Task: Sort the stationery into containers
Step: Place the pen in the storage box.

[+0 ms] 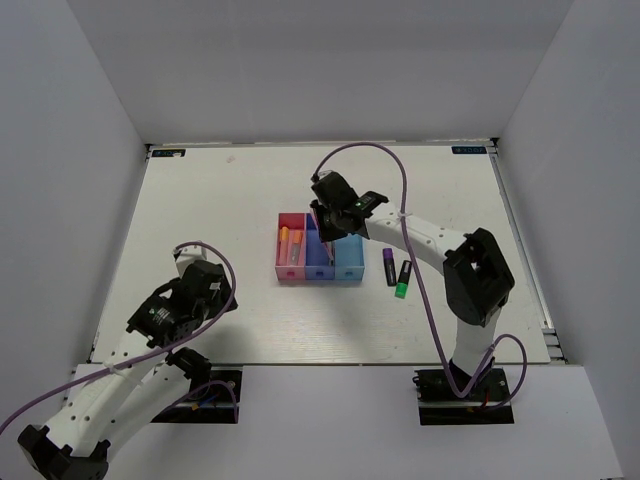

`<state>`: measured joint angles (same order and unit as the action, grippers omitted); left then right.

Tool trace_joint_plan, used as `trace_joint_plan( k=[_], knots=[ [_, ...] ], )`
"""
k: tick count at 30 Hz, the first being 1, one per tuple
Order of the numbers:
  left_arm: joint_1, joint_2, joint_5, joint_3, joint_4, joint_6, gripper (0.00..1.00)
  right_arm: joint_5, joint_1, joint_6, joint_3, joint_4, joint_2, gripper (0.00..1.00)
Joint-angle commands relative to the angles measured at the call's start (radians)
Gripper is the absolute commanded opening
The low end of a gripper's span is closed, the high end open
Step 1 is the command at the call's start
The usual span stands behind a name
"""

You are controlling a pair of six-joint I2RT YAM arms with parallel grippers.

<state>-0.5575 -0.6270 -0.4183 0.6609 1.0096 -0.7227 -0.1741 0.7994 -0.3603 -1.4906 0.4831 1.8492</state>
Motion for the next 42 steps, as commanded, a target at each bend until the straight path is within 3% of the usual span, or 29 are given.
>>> trace_joint_plan(
  k=[1,3,6,8,9,10,13,15,17,18,20,21,23,24,29,32,34,35,36,37,42],
  knots=[
    [0.005,0.01,-0.001,-0.009,-0.008,-0.004,0.74,0.007,-0.019,-0.02,-0.051,0.0,0.025,0.25],
    [0.007,0.009,-0.002,-0.012,-0.006,-0.006,0.74,0.018,-0.022,-0.023,-0.056,-0.001,0.033,0.14],
    [0.007,0.013,-0.002,-0.014,-0.005,-0.006,0.74,0.019,-0.025,-0.023,-0.051,-0.005,0.039,0.1],
    [0.007,0.013,-0.004,-0.015,-0.008,-0.006,0.74,0.024,-0.029,-0.023,-0.051,-0.008,0.036,0.17],
    [0.007,0.012,-0.004,-0.015,-0.006,-0.003,0.74,0.028,-0.029,-0.022,-0.053,-0.006,0.036,0.32],
    [0.005,0.007,-0.004,-0.014,-0.009,-0.004,0.74,0.03,-0.031,-0.02,-0.053,-0.008,0.036,0.37],
    [0.007,0.006,0.001,-0.018,-0.014,-0.006,0.74,0.044,-0.034,-0.023,-0.053,-0.011,0.035,0.4],
    [0.005,0.007,0.004,-0.021,-0.014,-0.011,0.74,0.044,-0.032,-0.025,-0.051,-0.009,0.035,0.36],
    [0.007,0.009,0.006,-0.023,-0.013,-0.009,0.74,0.05,-0.034,-0.028,-0.051,-0.011,0.035,0.26],
    [0.007,0.007,0.003,-0.021,-0.011,-0.007,0.74,0.05,-0.037,-0.031,-0.051,-0.008,0.035,0.05],
    [0.007,0.01,0.003,-0.021,-0.011,-0.009,0.74,0.047,-0.038,-0.031,-0.051,-0.011,0.033,0.01],
    [0.007,0.012,0.003,-0.021,-0.008,-0.009,0.74,0.05,-0.035,-0.032,-0.05,-0.009,0.036,0.04],
    [0.007,0.012,0.004,-0.018,-0.008,-0.007,0.74,0.05,-0.037,-0.032,-0.048,-0.009,0.031,0.27],
    [0.008,0.01,0.004,-0.018,-0.006,-0.009,0.74,0.05,-0.042,-0.031,-0.046,-0.012,0.031,0.32],
    [0.007,0.01,0.003,-0.018,-0.008,-0.009,0.74,0.059,-0.045,-0.034,-0.045,-0.015,0.03,0.46],
    [0.005,0.012,0.003,-0.02,-0.006,-0.009,0.74,0.062,-0.046,-0.037,-0.045,-0.015,0.033,0.46],
    [0.007,0.01,0.004,-0.018,-0.009,-0.009,0.74,0.068,-0.045,-0.043,-0.048,-0.015,0.035,0.36],
    [0.005,0.012,0.003,-0.018,-0.003,-0.011,0.74,0.067,-0.048,-0.046,-0.048,-0.014,0.038,0.25],
    [0.005,0.01,0.004,-0.018,-0.005,-0.009,0.74,0.068,-0.045,-0.048,-0.048,-0.012,0.039,0.23],
    [0.007,0.012,0.003,-0.018,-0.003,-0.007,0.74,0.068,-0.046,-0.048,-0.048,-0.012,0.039,0.23],
    [0.005,0.01,0.003,-0.018,-0.005,-0.007,0.74,0.068,-0.046,-0.049,-0.043,-0.017,0.035,0.42]
  ],
)
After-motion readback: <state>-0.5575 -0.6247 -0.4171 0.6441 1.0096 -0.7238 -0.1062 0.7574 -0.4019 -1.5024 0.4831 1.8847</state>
